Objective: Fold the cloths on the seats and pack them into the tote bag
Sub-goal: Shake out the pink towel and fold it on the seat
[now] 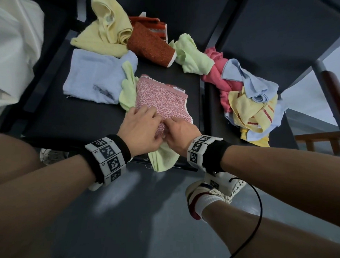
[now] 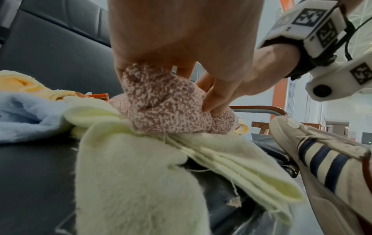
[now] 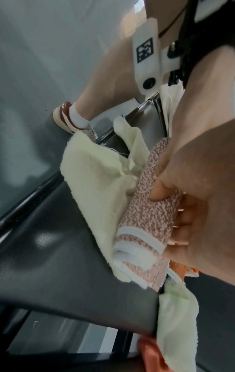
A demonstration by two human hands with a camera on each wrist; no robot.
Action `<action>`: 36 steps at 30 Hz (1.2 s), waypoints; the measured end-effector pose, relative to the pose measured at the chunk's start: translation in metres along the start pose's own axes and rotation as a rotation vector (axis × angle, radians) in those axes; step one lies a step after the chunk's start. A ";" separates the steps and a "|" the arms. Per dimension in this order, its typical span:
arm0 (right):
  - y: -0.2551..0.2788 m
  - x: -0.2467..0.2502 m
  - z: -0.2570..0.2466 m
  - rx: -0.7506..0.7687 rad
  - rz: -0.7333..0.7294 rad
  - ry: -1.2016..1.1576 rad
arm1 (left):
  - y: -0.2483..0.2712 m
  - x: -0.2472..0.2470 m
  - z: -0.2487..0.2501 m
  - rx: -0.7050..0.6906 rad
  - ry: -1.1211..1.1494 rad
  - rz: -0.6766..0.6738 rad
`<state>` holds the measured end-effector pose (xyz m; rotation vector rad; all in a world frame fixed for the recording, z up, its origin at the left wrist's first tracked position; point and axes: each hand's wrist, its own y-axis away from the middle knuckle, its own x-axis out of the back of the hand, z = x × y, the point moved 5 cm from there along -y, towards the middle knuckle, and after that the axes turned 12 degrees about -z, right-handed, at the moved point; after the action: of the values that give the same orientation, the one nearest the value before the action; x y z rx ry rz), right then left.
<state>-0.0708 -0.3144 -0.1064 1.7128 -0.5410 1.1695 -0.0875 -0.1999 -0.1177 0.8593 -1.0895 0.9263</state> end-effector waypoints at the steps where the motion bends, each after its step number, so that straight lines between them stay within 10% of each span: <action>1: -0.001 0.001 0.001 -0.006 -0.003 -0.022 | 0.000 -0.001 0.001 -0.008 -0.008 -0.002; 12: 0.004 0.009 0.003 0.018 0.189 0.034 | -0.006 0.006 -0.005 0.034 0.123 -0.009; 36: -0.020 0.007 0.029 -0.096 0.069 -0.039 | -0.021 0.015 -0.030 0.070 0.403 0.041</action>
<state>-0.0391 -0.3298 -0.1123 1.6491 -0.6747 1.1418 -0.0556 -0.1777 -0.1131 0.6699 -0.7319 1.1205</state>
